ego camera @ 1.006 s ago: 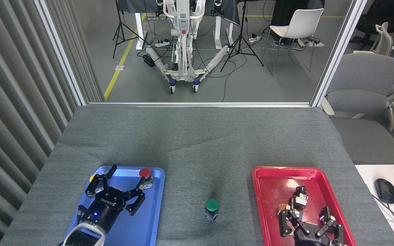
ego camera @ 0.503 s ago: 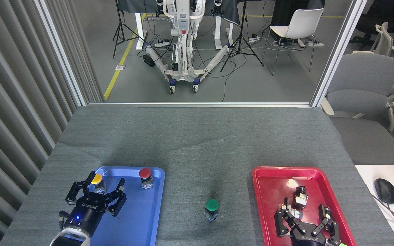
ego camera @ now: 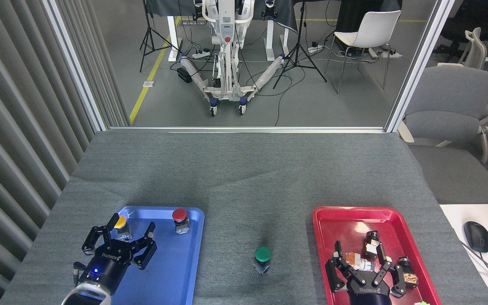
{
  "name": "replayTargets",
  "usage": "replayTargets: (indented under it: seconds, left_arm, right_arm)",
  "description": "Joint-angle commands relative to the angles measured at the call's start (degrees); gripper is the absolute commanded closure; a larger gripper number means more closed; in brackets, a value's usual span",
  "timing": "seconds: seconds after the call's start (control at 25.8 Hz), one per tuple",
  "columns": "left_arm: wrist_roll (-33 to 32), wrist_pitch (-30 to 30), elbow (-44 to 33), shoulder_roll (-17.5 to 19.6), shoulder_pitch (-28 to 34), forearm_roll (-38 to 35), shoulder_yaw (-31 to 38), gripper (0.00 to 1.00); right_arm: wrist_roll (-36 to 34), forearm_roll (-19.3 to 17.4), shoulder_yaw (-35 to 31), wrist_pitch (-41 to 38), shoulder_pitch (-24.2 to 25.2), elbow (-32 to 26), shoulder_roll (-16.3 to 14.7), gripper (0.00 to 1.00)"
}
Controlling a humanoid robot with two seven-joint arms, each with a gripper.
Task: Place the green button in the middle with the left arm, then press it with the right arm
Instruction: 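Move the right hand from the red tray onto the green button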
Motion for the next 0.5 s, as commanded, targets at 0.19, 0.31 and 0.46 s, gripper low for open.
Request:
replayTargets:
  seconds: [0.19,0.31,0.46]
  left_arm:
    - [0.02,-1.44,0.31,0.15,0.00,0.02,0.00,0.00]
    - [0.02,-1.44,0.31,0.15,0.17,0.02,0.00,0.00]
    - [0.02,-1.35,0.49,0.15,0.17,0.10,0.09,0.00]
  right_arm:
    - [0.80,2.36,4.34,-4.55,-2.16,0.42,0.10,0.84]
    - [0.98,2.80,7.33,-6.22,-3.83,2.88,0.36,1.00]
    - [3.17,5.17,11.90,-6.22,-6.73,7.36,0.98,1.00]
